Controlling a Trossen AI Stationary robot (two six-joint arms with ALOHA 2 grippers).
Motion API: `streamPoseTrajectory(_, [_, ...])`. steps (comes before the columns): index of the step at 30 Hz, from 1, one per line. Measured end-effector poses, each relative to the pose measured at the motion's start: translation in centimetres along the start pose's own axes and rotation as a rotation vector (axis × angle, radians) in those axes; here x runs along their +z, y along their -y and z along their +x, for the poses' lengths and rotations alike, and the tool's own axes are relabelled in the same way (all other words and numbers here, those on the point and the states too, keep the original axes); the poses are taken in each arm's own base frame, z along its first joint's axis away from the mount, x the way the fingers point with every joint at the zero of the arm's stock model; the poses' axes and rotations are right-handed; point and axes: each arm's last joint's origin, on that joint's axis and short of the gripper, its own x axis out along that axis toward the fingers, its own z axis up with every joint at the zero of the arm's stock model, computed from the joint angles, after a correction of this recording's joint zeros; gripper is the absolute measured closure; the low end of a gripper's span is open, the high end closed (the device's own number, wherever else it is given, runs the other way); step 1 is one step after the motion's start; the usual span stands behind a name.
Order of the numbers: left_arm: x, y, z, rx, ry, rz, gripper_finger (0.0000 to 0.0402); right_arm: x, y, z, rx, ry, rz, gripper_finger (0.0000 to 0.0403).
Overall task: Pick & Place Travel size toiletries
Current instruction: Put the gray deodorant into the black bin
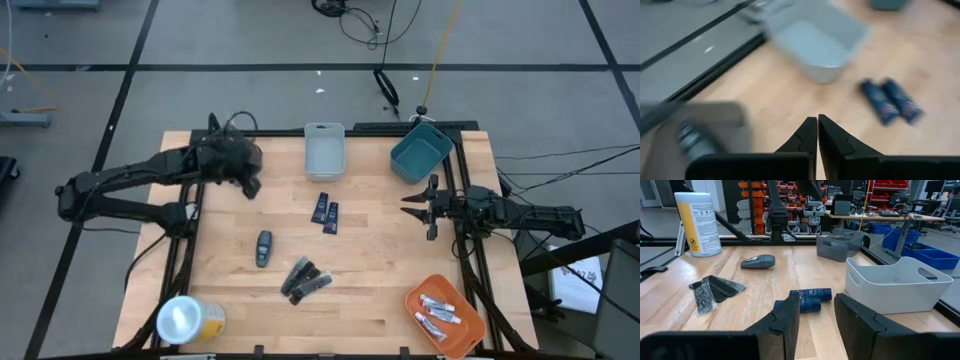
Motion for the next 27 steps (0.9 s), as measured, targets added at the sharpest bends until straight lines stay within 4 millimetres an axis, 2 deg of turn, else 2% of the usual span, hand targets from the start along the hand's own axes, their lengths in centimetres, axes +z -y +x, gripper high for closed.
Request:
streamPoseTrajectory(7, [-1.5, 4.8, -0.4, -0.235, 0.09, 0.207, 0.0395, 0.0, 0.0, 0.0, 0.0, 0.0, 0.0, 0.0289])
streamPoseTrajectory(13, [-4.2, 7.2, -0.2, -0.371, 0.139, 0.264, 0.0395, 0.0, 0.0, 0.0, 0.0, 0.0, 0.0, 0.0289])
streamPoseTrajectory(19, [-7.1, 8.1, 0.2, -0.486, 0.209, 0.239, 0.0397, 0.0, 0.0, 0.0, 0.0, -0.001, 0.0, 0.0289])
streamPoseTrajectory(27, [-11.4, 8.0, 0.7, -0.584, 0.276, 0.203, 0.0398, 0.0, 0.0, 0.0, 0.0, -0.004, 0.0, 0.0289])
